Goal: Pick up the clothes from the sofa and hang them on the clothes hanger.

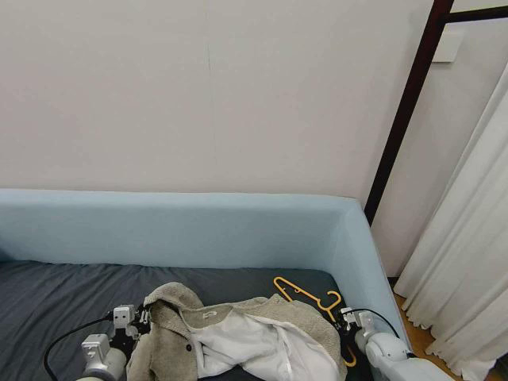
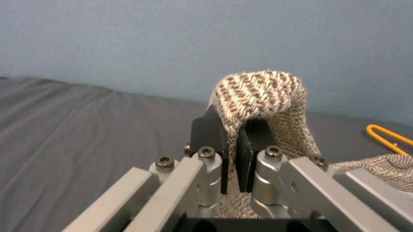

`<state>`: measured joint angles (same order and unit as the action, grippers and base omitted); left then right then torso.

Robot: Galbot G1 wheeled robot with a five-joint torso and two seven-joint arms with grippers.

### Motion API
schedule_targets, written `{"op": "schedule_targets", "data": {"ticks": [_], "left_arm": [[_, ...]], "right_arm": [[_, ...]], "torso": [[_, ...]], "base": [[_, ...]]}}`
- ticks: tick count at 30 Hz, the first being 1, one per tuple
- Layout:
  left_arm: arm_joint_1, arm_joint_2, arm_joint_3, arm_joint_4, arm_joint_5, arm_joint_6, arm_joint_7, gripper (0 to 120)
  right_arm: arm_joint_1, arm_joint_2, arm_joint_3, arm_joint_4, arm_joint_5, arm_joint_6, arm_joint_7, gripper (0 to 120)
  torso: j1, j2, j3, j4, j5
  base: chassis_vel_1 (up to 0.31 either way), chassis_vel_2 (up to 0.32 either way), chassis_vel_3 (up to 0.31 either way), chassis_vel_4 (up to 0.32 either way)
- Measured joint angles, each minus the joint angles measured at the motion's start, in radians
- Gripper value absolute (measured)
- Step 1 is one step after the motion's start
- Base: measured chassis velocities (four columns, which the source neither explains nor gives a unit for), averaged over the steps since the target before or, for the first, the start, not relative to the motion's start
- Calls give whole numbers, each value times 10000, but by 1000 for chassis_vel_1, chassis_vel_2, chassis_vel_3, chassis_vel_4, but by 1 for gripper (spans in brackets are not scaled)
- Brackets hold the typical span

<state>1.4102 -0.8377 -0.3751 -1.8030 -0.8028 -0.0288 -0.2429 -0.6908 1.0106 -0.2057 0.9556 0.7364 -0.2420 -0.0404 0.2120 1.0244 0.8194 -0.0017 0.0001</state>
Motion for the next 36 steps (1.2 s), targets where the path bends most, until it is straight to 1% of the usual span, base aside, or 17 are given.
{"op": "schedule_targets", "data": {"ticks": [6,8,9,16,18,20,21,22,24,25,26,29,30,31,32,35,36], "left_arm": [[-7,-7,31,0,41,-4,0,3],[-35,-12,79,0,50,-6,0,3],[-39,-12,92,0,58,-7,0,3],[-26,28,135,-98,92,-6,11,3],[-13,99,135,-163,97,-6,47,3],[-21,160,140,-214,94,-6,73,3],[-21,160,140,-214,94,-6,73,3],[-30,181,143,-235,88,-6,77,3],[-92,286,156,-316,53,-6,104,3],[-124,341,158,-357,29,6,107,3],[-124,341,158,-357,29,6,107,3],[-176,564,160,-548,-58,65,113,3],[-183,626,159,-596,-81,88,113,3],[-207,802,146,-731,-145,137,115,3],[-207,802,146,-731,-145,137,115,3],[-282,1294,95,-1035,-303,249,116,3],[-282,1294,95,-1035,-303,249,116,3]], "right_arm": [[-86,-134,46,433,-355,576,154,5],[-79,-183,157,649,-996,1452,254,5],[-33,-191,184,699,-1103,1719,318,5],[426,-172,518,735,-899,2477,612,5],[571,-365,713,958,-1033,2778,714,5],[550,-788,796,1662,-1131,2889,749,5],[550,-788,796,1662,-1131,2889,749,5],[484,-993,798,2027,-1172,2915,744,5],[30,-1819,797,3447,-1476,2980,750,5],[-238,-2177,800,4082,-1725,3056,763,5],[-238,-2177,800,4082,-1725,3056,763,5],[-1035,-2940,844,5545,-2427,3317,768,5],[-1187,-3044,869,5745,-2516,3341,769,5],[-1707,-3293,1013,6296,-2805,3417,767,5],[-1707,-3293,1013,6296,-2805,3417,767,5],[-2846,-3603,1381,7221,-3648,3614,749,5],[-2846,-3603,1381,7221,-3648,3614,749,5]], "torso": [[0,0,1,-2,-2],[0,0,0,0,-2],[0,0,0,-1,-1],[0,-1,0,5,-3],[1,-1,1,4,0],[1,-1,-1,3,-3],[1,-1,-1,3,-3],[1,0,-1,3,-6],[1,0,-2,3,-3],[0,0,-2,-1,-3],[0,0,-2,-1,-3],[0,0,-2,0,-4],[0,0,-2,3,-3],[0,0,-2,2,-2],[0,0,-2,2,-2],[0,0,-2,-2,-3],[0,0,-2,-2,-3]], "base": [[0,0,0,0],[0,0,0,0],[0,0,0,0],[0,0,0,0],[0,0,0,0],[0,0,0,0],[0,0,0,0],[0,0,0,0],[0,0,0,0],[0,0,0,0],[0,0,0,0],[0,0,0,0],[0,0,0,0],[0,0,0,0],[0,0,0,0],[0,0,0,0],[0,0,0,0]]}}
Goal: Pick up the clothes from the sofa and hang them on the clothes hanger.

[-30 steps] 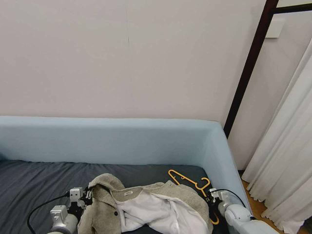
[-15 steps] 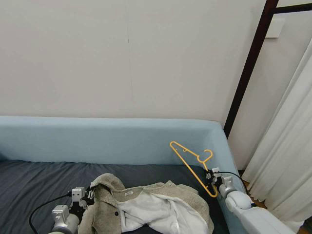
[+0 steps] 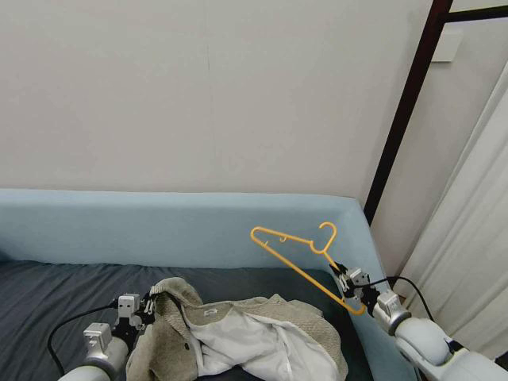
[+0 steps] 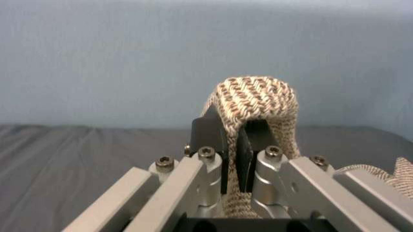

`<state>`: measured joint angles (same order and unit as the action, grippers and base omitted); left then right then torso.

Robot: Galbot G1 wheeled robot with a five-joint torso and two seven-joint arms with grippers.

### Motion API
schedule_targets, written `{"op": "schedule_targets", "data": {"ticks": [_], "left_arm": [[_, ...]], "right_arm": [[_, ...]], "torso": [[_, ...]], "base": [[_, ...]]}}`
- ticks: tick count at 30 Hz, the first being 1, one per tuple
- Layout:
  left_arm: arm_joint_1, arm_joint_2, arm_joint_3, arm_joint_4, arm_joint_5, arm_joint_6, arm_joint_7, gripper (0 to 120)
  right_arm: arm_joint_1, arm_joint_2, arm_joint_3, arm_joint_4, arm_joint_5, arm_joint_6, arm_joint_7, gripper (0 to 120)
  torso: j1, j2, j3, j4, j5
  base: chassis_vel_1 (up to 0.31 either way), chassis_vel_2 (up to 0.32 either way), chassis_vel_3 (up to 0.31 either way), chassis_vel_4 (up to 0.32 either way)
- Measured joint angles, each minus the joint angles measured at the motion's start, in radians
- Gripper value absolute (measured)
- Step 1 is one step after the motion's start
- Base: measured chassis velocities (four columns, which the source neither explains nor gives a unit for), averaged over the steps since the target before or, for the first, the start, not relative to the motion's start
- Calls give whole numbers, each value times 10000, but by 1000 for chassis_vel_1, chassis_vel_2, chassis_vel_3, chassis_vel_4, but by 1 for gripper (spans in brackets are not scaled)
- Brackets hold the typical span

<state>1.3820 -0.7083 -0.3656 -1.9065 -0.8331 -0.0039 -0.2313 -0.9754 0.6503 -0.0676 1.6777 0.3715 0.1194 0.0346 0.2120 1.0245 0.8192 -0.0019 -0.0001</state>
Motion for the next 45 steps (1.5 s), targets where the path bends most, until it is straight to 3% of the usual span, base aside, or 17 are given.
{"op": "schedule_targets", "data": {"ticks": [9,13,19,33,45], "left_arm": [[22,1066,-11,-584,-135,244,2,3],[23,1540,-11,-807,-226,337,-5,3],[145,1667,42,-1268,-254,545,-117,3],[583,1947,109,-1877,221,616,54,3],[768,1835,765,-2102,1067,581,140,3]], "right_arm": [[-1289,181,51,471,-1983,489,7,5],[-1417,352,-350,483,-2675,549,67,5],[-1073,688,-1377,312,-3199,470,143,5],[-42,1634,-2281,-580,-2947,64,586,5],[437,2089,-2485,119,-2156,-392,1149,5]], "torso": [[0,0,0,4,-1],[0,0,0,4,0],[0,0,0,4,0],[0,0,1,4,0],[0,0,1,5,-1]], "base": [[0,0,0,0],[0,0,0,0],[0,0,0,0],[0,0,0,0],[0,0,0,0]]}}
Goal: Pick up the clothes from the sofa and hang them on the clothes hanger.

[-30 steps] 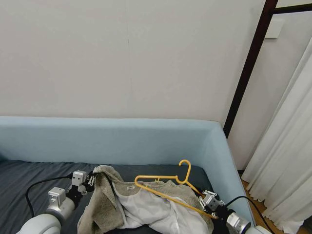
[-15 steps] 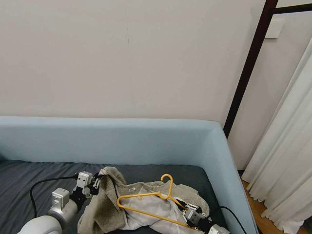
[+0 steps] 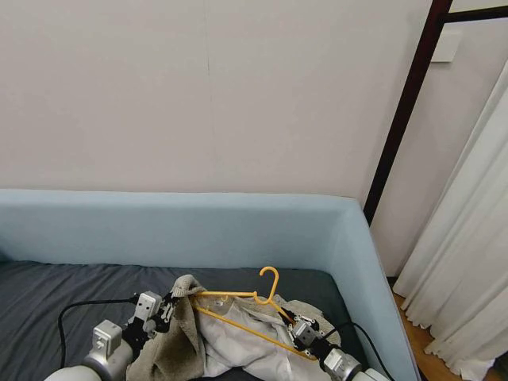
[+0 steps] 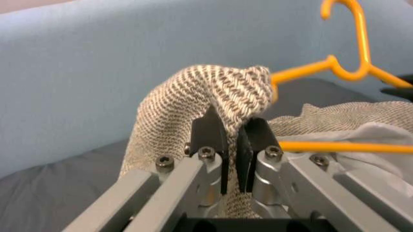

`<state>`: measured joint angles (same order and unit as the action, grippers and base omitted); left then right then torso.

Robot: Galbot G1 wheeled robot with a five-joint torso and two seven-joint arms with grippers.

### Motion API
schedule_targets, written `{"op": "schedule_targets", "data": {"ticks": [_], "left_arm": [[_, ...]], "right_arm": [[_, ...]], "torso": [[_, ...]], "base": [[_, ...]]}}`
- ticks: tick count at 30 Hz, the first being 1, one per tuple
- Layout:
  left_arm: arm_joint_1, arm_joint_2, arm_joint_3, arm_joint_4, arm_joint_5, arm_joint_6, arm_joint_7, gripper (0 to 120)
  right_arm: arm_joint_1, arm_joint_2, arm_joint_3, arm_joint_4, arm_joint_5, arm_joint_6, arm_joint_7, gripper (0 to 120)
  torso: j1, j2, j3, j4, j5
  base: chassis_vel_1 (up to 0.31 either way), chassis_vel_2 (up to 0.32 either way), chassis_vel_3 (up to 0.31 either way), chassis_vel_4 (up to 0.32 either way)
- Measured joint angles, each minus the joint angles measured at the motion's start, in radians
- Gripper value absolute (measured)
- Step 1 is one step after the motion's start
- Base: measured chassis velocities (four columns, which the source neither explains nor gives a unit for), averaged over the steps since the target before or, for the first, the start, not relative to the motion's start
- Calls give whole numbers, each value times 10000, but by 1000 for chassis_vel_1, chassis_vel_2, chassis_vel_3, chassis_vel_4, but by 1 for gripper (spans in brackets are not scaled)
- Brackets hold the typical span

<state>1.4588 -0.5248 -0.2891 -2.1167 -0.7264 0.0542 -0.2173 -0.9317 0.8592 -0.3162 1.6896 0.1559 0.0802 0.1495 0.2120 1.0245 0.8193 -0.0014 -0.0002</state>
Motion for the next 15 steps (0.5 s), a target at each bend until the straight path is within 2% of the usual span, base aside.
{"op": "schedule_targets", "data": {"ticks": [10,15], "left_arm": [[-764,197,1114,-214,47,0,-207,3],[-851,418,1043,-587,33,-113,-226,3]], "right_arm": [[502,339,-495,485,52,-329,265,5],[874,680,-843,87,-465,-232,279,5]], "torso": [[0,0,0,-3,-1],[0,-1,0,0,0]], "base": [[0,0,0,0],[0,0,0,0]]}}
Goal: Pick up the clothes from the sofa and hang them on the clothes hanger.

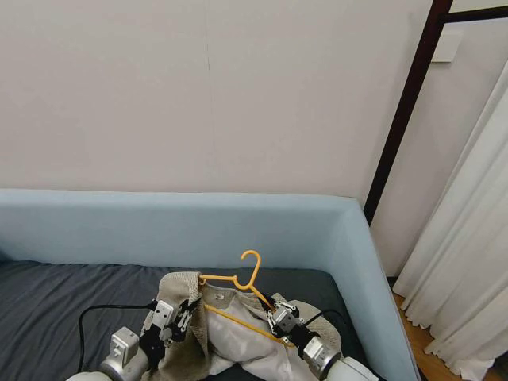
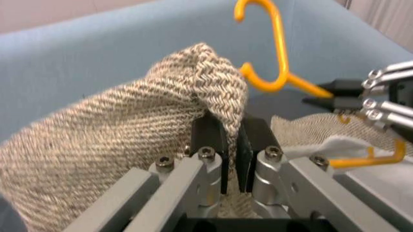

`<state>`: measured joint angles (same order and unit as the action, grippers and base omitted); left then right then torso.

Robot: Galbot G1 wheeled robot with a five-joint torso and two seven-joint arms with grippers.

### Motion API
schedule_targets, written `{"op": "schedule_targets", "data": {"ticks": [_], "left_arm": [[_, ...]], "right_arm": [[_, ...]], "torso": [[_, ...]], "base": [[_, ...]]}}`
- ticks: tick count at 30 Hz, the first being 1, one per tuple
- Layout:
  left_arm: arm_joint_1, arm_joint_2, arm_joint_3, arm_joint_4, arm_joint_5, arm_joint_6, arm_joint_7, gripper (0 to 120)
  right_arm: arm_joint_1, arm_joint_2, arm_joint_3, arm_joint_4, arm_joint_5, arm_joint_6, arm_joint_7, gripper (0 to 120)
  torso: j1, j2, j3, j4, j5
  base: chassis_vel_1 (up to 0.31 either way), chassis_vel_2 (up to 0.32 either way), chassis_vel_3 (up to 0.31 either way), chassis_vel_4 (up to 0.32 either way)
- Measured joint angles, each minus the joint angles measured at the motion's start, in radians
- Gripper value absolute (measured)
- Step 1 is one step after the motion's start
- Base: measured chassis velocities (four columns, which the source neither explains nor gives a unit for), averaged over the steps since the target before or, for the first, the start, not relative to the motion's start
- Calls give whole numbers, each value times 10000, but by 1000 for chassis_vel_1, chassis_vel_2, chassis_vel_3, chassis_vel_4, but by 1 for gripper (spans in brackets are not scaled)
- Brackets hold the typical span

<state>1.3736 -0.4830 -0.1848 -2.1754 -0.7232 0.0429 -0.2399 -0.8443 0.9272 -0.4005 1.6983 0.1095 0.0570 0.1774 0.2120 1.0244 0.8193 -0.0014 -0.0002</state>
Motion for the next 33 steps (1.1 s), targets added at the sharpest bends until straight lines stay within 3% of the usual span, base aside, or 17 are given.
{"op": "schedule_targets", "data": {"ticks": [11,18,26,33], "left_arm": [[-128,795,-329,-385,-146,-55,199,3],[-110,816,-225,-298,270,81,263,3],[-396,374,426,268,1186,484,179,3],[-1393,198,1469,721,1504,674,14,3]], "right_arm": [[448,598,-390,-764,-1390,419,-13,5],[808,762,-768,-570,-598,-274,31,5],[1462,1070,-1361,-759,-2603,-1091,40,5],[1488,842,-1197,-759,-2699,-2317,496,5]], "torso": [[0,1,0,-3,1],[0,1,0,-1,1],[0,0,0,5,2],[0,1,0,-2,1]], "base": [[0,0,0,0],[0,0,0,0],[0,0,0,0],[0,0,0,0]]}}
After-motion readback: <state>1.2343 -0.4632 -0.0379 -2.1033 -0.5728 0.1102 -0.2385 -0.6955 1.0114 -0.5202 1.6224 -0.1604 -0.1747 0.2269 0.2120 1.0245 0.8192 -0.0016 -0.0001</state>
